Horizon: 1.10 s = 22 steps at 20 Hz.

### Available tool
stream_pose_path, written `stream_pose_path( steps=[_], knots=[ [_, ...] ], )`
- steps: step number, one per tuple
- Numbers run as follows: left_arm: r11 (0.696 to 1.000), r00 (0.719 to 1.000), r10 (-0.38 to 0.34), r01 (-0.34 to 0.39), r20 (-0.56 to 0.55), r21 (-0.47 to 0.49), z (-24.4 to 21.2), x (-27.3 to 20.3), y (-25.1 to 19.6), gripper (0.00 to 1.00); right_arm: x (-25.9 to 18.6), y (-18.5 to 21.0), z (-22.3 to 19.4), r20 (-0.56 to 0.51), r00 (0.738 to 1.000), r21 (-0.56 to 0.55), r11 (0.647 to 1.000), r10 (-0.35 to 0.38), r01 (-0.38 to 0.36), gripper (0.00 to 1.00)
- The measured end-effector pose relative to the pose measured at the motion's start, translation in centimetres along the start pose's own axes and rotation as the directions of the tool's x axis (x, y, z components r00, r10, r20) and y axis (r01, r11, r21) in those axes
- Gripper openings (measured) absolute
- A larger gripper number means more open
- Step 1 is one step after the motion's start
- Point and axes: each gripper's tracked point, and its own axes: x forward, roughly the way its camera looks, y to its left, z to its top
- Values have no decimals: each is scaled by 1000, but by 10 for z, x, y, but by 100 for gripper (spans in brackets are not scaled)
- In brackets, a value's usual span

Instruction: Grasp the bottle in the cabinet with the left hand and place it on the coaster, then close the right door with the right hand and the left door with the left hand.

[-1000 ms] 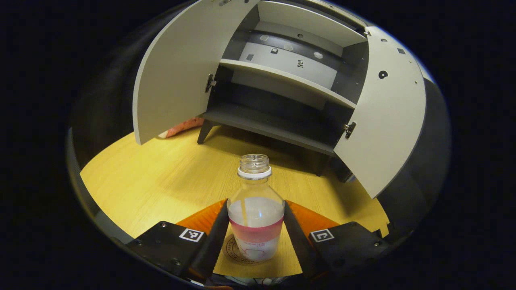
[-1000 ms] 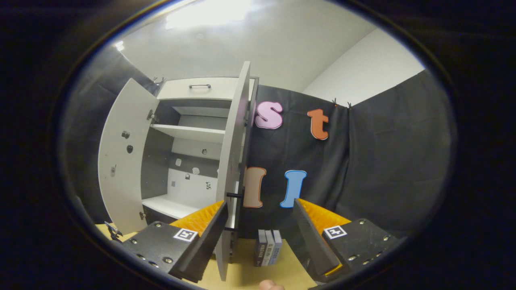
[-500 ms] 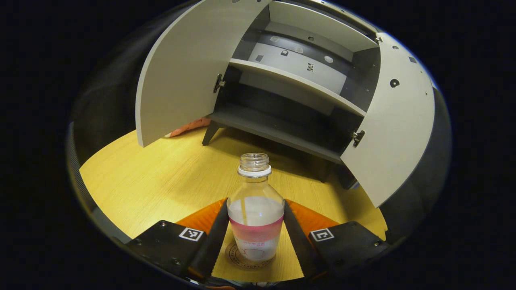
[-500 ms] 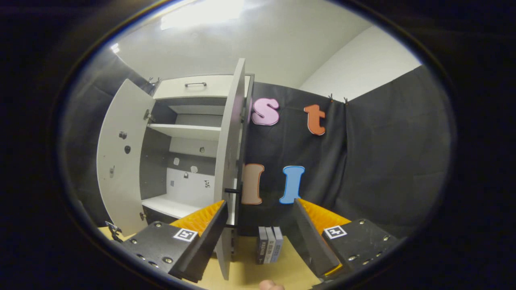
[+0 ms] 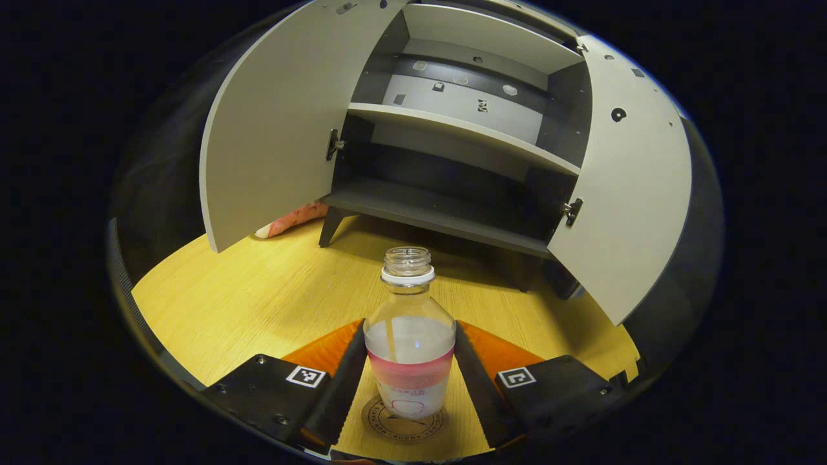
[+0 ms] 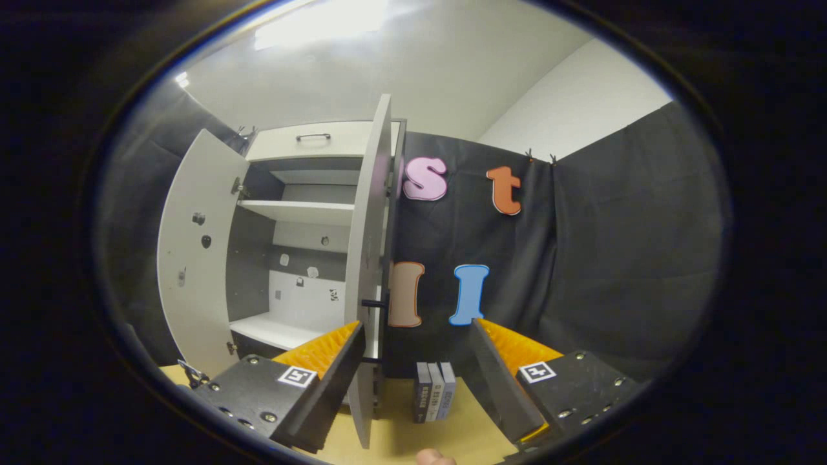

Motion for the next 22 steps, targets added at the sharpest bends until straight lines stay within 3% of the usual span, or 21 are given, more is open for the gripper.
stream_pose_path(
  steps=[2, 12, 16, 17, 22],
  knots=[
    [1000, 1000, -9, 9, -9, 9, -5, -3, -2, 82, 1, -2, -2, -5, 1000, 13, 1000, -3, 3, 94],
    [998, 995, -44, 48, -85, 36, -24, -24, -7, 82, 2, -5, -11, -33, 999, 91, 996, 1, 2, 98],
    [993, 990, -67, 79, -123, 93, -29, -31, -13, 83, 1, -6, -12, -34, 999, 113, 994, 1, 3, 98],
    [989, 988, -76, 91, -132, 112, -31, -34, -15, 83, 1, -7, -12, -34, 999, 115, 993, -1, 5, 94],
    [974, 983, -106, 133, -149, 185, -33, -43, -25, 81, 1, -10, -14, -37, 999, 129, 992, -6, 11, 98]
  ],
)
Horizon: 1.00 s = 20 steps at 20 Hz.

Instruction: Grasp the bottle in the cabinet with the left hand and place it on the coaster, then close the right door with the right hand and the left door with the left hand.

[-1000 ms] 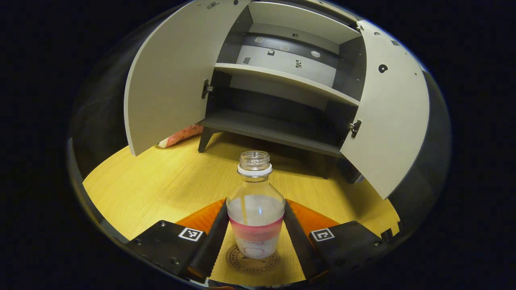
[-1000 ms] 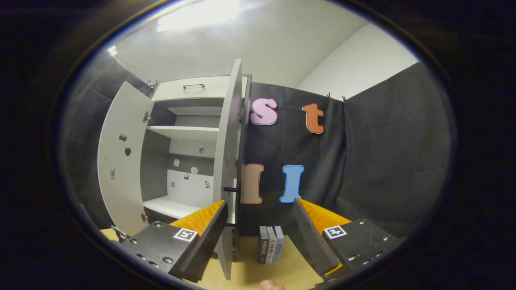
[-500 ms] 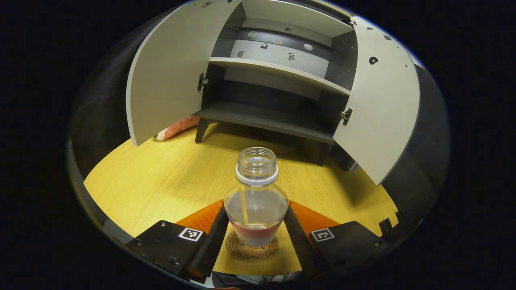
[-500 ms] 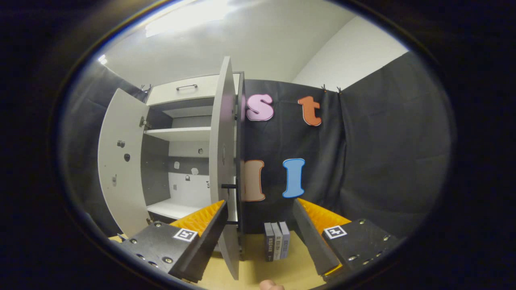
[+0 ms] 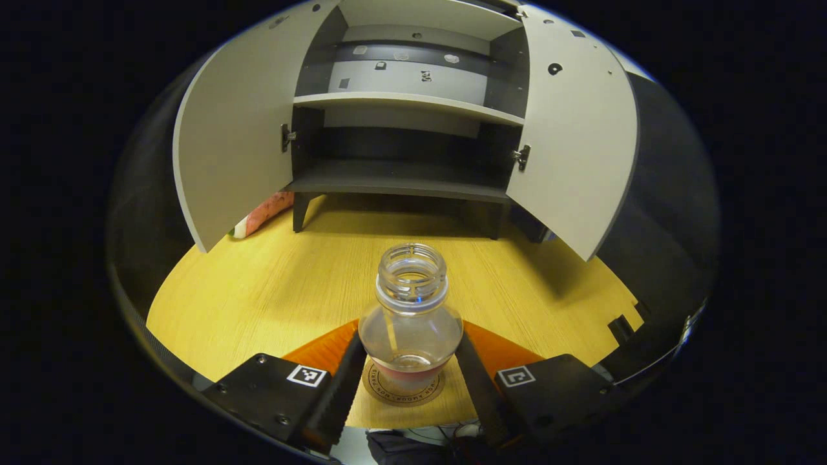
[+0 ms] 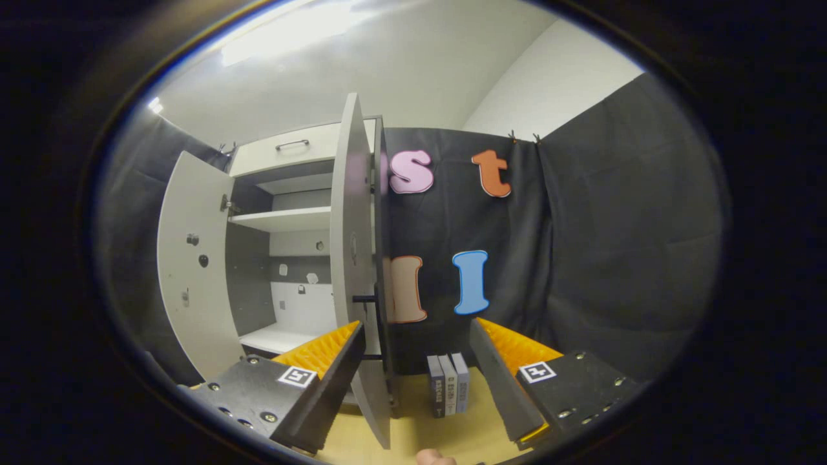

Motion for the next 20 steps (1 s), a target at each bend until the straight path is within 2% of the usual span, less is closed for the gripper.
stream_pose_path(
  steps=[3, 5, 8, 15, 20],
  knots=[
    [1000, 998, 5, -5, -59, -4, -15, 5, 1, 81, 1, -2, -1, 0, 1000, 13, 1000, 1, -1, 98],
    [1000, 999, 21, -21, -50, -8, -10, 7, 1, 84, 2, -1, -1, 1, 1000, 18, 1000, 6, -6, 98],
    [999, 998, 32, -32, -57, 3, -9, 11, -1, 82, 3, -5, -2, 2, 1000, 14, 1000, 3, -3, 98],
    [999, 998, 32, -34, -57, -38, -3, 13, -2, 86, 8, -5, -4, 2, 1000, 16, 1000, 9, -9, 98],
    [999, 998, 40, -41, -42, -30, 10, 12, 0, 86, 13, 0, -8, -6, 1000, 22, 999, 25, -25, 98]
  ],
)
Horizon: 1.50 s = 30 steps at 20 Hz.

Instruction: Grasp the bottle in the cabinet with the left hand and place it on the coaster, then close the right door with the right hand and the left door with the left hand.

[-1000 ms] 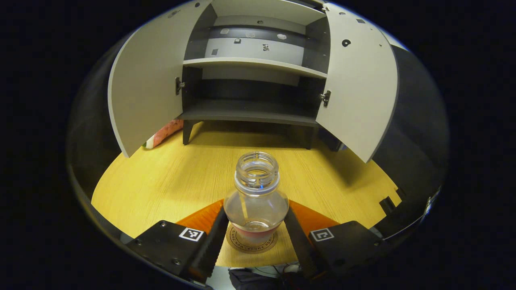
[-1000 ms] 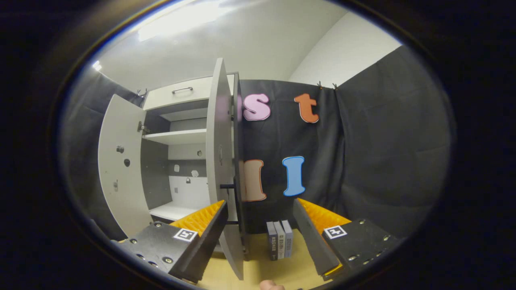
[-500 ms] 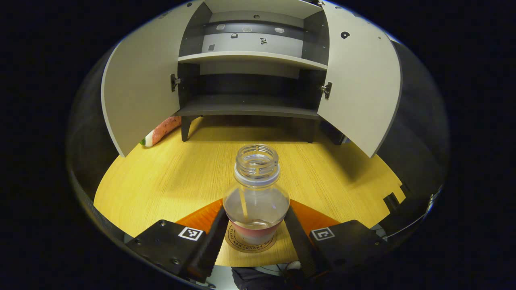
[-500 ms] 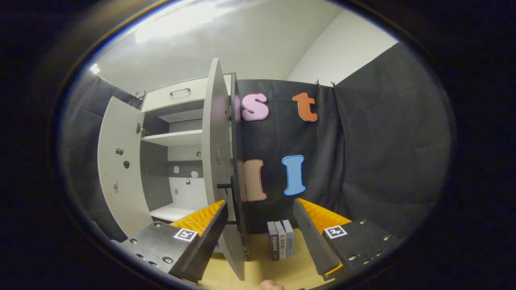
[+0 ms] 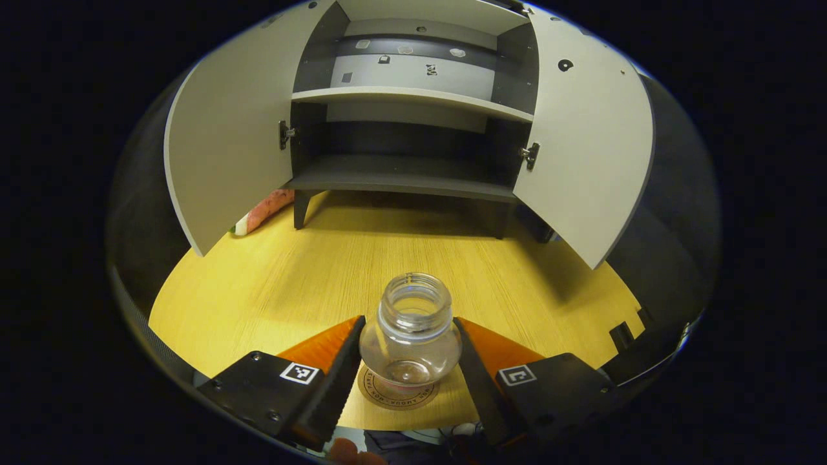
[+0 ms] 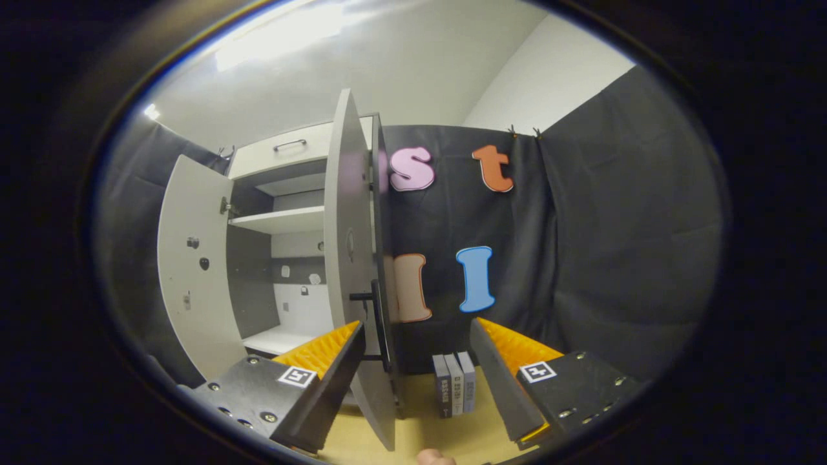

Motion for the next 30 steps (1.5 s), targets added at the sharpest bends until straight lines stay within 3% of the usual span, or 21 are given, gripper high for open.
stream_pose_path(
  steps=[5, 6, 7, 8, 10, 16, 20, 24, 25, 30],
  knots=[
    [999, 1000, -8, 8, -5, 35, 10, -3, -2, 86, 2, 1, -1, 0, 1000, -3, 1000, 6, -6, 98],
    [999, 1000, -9, 9, -4, 47, 13, -4, -3, 86, 3, 1, -1, -1, 1000, -2, 1000, 5, -5, 94],
    [998, 1000, -10, 10, 1, 60, 18, -7, -3, 86, 3, 1, -1, -2, 1000, -1, 1000, 4, -4, 98],
    [997, 1000, -13, 12, 8, 74, 22, -9, -4, 86, 3, 1, -2, -3, 1000, 0, 1000, 3, -3, 94],
    [995, 1000, -9, 7, 21, 95, 31, -13, -3, 86, 4, 1, -3, -6, 1000, 1, 1000, 3, -3, 98],
    [996, 990, -20, 7, 138, 93, 91, -41, -10, 86, 4, 5, -7, -15, 1000, -6, 1000, 3, -3, 98],
    [995, 956, -6, -24, 292, 97, 169, -70, -13, 85, 7, 10, -6, -14, 1000, -19, 1000, 5, -6, 98],
    [996, 891, 31, -63, 453, 56, 258, -107, -11, 93, 12, 9, -3, -8, 1000, -23, 1000, -8, 8, 94],
    [997, 881, 51, -76, 470, 33, 271, -116, -8, 93, 14, 7, -4, -9, 1000, -24, 1000, -16, 16, 98],
    [992, 860, 125, -117, 495, -48, 308, -145, 15, 96, 23, 4, -5, -16, 999, -25, 999, -48, 47, 98]
  ],
)
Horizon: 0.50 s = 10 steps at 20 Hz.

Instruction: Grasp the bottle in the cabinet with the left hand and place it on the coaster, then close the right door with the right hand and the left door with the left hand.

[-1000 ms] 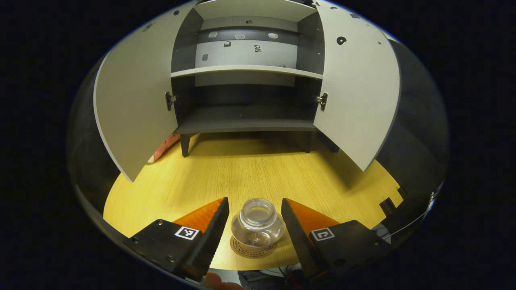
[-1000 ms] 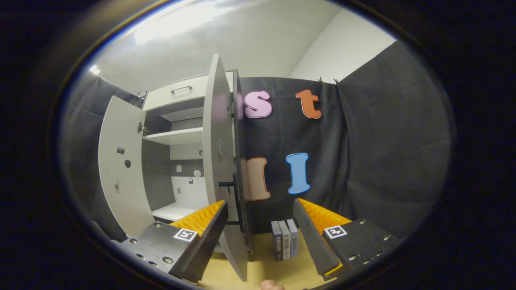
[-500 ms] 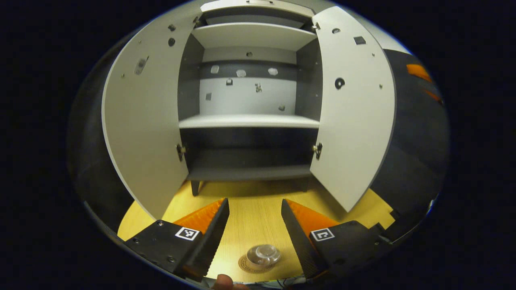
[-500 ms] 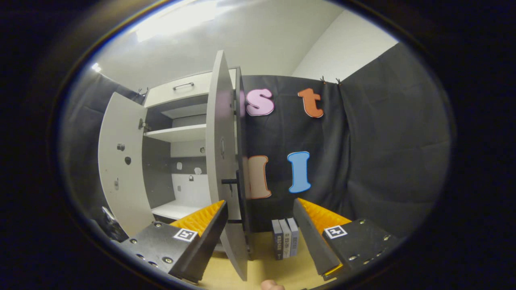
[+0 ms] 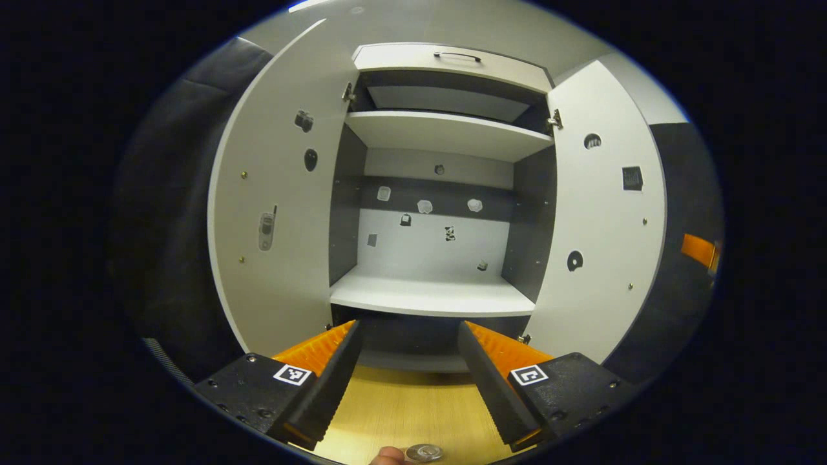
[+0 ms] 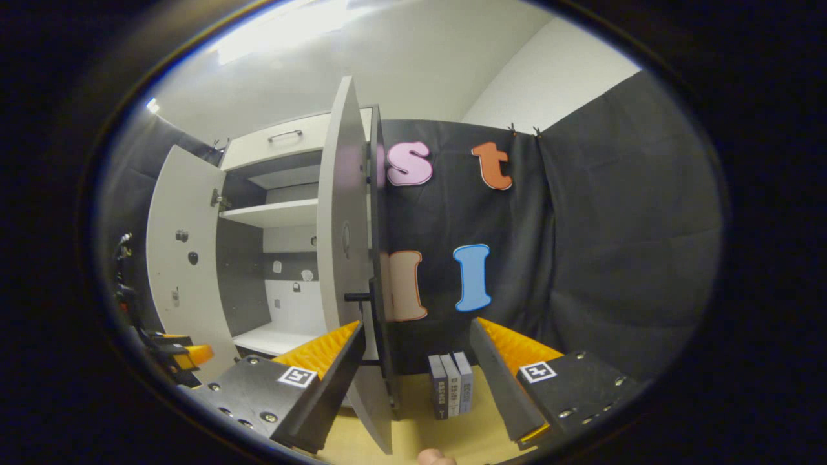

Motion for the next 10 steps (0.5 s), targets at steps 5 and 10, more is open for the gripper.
stream_pose_path(
  steps=[5, 10],
  knots=[
    [998, 998, 59, -59, 32, -13, 30, -13, 28, 96, 13, 4, -6, -8, 1000, -28, 1000, -6, 5, 98],
    [995, 992, 102, -100, 78, -29, 53, -24, 51, 96, 26, 19, -10, -10, 1000, -38, 999, 10, -11, 98]
  ],
)
